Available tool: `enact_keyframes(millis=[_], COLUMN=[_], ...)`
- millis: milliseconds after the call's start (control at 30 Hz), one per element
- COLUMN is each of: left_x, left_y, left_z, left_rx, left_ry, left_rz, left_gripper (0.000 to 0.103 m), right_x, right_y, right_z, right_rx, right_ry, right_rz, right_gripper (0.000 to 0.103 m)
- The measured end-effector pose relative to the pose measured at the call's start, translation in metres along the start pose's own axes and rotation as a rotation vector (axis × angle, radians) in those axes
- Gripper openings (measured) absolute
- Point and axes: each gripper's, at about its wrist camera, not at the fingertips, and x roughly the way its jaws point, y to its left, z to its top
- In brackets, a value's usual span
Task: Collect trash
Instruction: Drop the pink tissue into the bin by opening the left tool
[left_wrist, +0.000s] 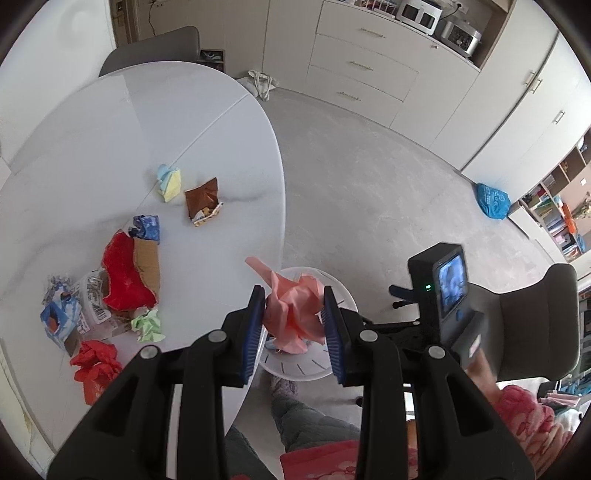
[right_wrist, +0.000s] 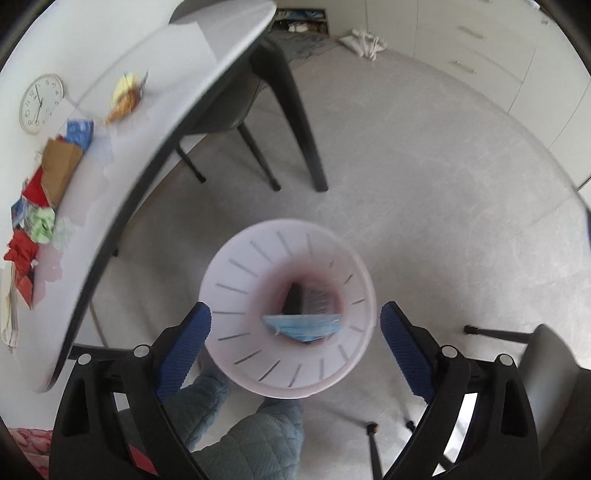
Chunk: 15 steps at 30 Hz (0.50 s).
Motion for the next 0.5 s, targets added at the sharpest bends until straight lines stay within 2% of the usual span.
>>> enact_keyframes(millis=[100, 267, 367, 433, 500], left_x=[0.020, 0.060, 0.079, 0.087, 0.090], left_y=[-0.012, -0.026, -0.029, -0.028, -0.028], left_z=[0.000, -0.008, -0.015, -0.018, -0.022], left_rx=[0.034, 0.049, 0.037, 0.023, 0.011], left_ry=[0.035, 0.115, 0.153, 0.159, 0.151], left_rz=[-0.027, -0.068, -0.092, -0.094, -0.095], left_gripper=[0.031, 0.032, 0.045, 0.064, 0.072], right_x=[-0.036, -0.078, -0.088, -0.090, -0.091], right_y=[-0.002, -0.016, -0.021, -0.023, -0.023], right_z=[0.008, 0.016, 0.021, 0.022, 0.022], right_rx=[-0.026, -0.031, -0.027, -0.018, -0.013], right_ry=[-0.066, -0.142, -0.159, -0.168, -0.173], right_rz=[-0.069, -0.104, -0.114, -0.115, -0.111], right_gripper=[0.099, 0.099, 0.100, 0.100, 0.100])
